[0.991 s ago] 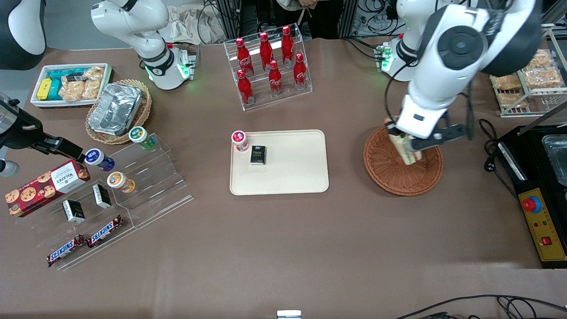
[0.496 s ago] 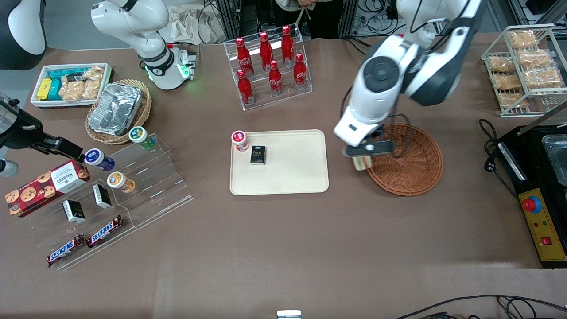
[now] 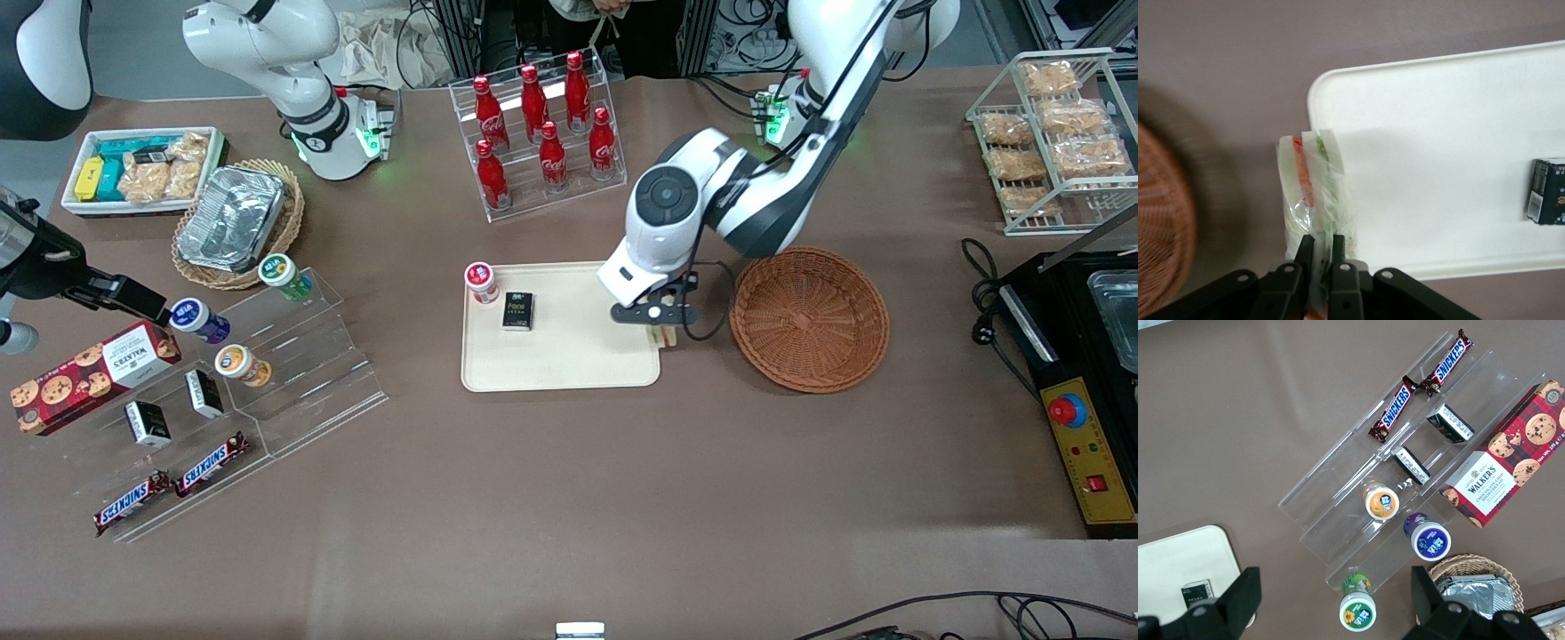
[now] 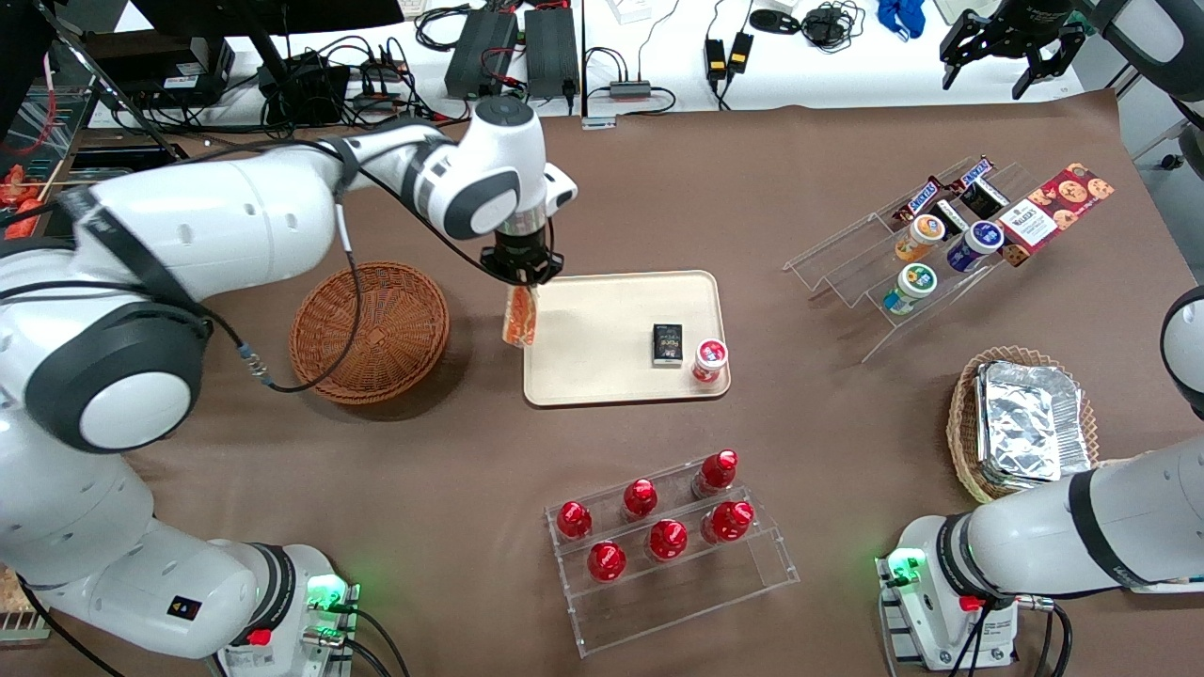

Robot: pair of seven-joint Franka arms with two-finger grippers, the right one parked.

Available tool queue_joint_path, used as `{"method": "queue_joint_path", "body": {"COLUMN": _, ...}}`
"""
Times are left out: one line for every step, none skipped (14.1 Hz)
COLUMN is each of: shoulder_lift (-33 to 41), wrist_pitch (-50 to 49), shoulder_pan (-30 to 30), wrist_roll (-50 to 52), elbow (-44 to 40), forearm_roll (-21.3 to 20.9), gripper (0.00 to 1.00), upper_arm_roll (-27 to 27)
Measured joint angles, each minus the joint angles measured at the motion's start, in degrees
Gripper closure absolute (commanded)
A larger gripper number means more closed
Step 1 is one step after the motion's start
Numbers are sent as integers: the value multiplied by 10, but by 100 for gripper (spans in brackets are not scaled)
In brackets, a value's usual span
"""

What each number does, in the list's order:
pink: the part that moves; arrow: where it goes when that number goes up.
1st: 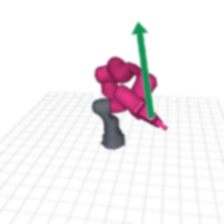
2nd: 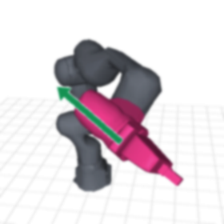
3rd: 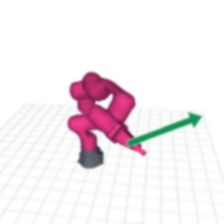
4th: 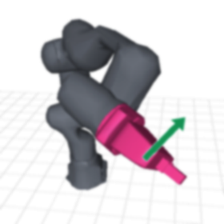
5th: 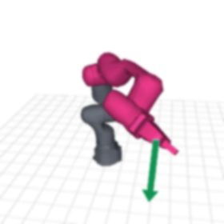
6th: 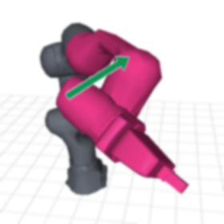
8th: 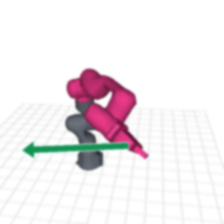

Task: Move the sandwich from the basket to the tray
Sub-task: 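Lower the sandwich onto the tray and open the left gripper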

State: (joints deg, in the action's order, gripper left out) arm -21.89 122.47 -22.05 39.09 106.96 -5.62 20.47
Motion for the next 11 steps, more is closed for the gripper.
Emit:
{"method": "queue_joint_path", "body": {"shoulder_lift": -11, "wrist_pitch": 26, "shoulder_pan": -1, "wrist_roll": 0, "elbow": 8, "forearm_roll": 0, "gripper": 100, "upper_arm_roll": 0}}
{"method": "queue_joint_path", "body": {"shoulder_lift": -20, "wrist_pitch": 49, "shoulder_pan": -2, "wrist_roll": 0, "elbow": 17, "forearm_roll": 0, "gripper": 100, "upper_arm_roll": 0}}
{"method": "queue_joint_path", "body": {"shoulder_lift": -25, "wrist_pitch": 65, "shoulder_pan": -2, "wrist_roll": 0, "elbow": 24, "forearm_roll": 0, "gripper": 100, "upper_arm_roll": 0}}
{"method": "queue_joint_path", "body": {"shoulder_lift": -29, "wrist_pitch": 74, "shoulder_pan": -3, "wrist_roll": 0, "elbow": 28, "forearm_roll": 0, "gripper": 100, "upper_arm_roll": 0}}
{"method": "queue_joint_path", "body": {"shoulder_lift": -31, "wrist_pitch": 80, "shoulder_pan": -3, "wrist_roll": 0, "elbow": 29, "forearm_roll": 0, "gripper": 100, "upper_arm_roll": 0}}
{"method": "queue_joint_path", "body": {"shoulder_lift": -31, "wrist_pitch": 84, "shoulder_pan": -3, "wrist_roll": 0, "elbow": 30, "forearm_roll": 0, "gripper": 100, "upper_arm_roll": 0}}
{"method": "queue_joint_path", "body": {"shoulder_lift": -31, "wrist_pitch": 87, "shoulder_pan": -3, "wrist_roll": 0, "elbow": 30, "forearm_roll": 0, "gripper": 100, "upper_arm_roll": 0}}
{"method": "queue_joint_path", "body": {"shoulder_lift": -31, "wrist_pitch": 90, "shoulder_pan": -4, "wrist_roll": 1, "elbow": 30, "forearm_roll": 0, "gripper": 100, "upper_arm_roll": 0}}
{"method": "queue_joint_path", "body": {"shoulder_lift": -31, "wrist_pitch": 93, "shoulder_pan": -6, "wrist_roll": 2, "elbow": 30, "forearm_roll": 0, "gripper": 98, "upper_arm_roll": 0}}
{"method": "queue_joint_path", "body": {"shoulder_lift": -31, "wrist_pitch": 96, "shoulder_pan": -8, "wrist_roll": 4, "elbow": 30, "forearm_roll": 0, "gripper": 80, "upper_arm_roll": 0}}
{"method": "queue_joint_path", "body": {"shoulder_lift": -32, "wrist_pitch": 98, "shoulder_pan": -10, "wrist_roll": 7, "elbow": 31, "forearm_roll": 0, "gripper": 62, "upper_arm_roll": 0}}
